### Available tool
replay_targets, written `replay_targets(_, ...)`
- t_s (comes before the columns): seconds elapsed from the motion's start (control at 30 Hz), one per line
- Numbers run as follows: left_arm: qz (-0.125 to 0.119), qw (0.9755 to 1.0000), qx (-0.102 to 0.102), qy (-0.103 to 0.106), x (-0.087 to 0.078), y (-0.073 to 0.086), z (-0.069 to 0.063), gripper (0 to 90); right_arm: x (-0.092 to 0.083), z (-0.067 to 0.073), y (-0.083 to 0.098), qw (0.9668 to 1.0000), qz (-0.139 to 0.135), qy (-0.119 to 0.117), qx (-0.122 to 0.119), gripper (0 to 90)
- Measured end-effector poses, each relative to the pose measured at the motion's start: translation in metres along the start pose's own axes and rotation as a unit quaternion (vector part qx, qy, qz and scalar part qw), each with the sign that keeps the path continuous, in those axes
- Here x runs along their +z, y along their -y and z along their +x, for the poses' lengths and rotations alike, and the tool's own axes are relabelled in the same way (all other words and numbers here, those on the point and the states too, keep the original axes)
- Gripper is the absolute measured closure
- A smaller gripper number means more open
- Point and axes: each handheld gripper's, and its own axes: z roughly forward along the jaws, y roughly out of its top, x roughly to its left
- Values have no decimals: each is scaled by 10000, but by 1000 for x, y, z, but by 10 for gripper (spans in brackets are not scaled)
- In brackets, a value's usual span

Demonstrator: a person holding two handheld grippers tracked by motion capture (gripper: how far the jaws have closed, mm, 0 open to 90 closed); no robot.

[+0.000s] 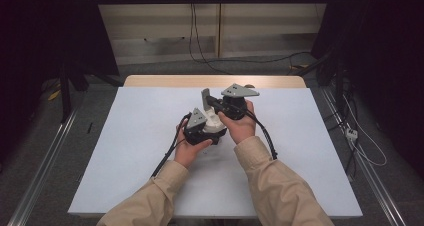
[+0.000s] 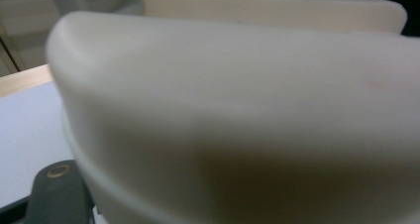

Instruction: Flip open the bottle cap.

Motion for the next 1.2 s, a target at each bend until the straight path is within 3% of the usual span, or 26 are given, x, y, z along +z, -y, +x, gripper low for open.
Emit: replay_targets(1.2, 22, 10000, 13, -6, 0, 0, 1, 185, 15, -6, -3, 10000, 58, -22, -33, 900)
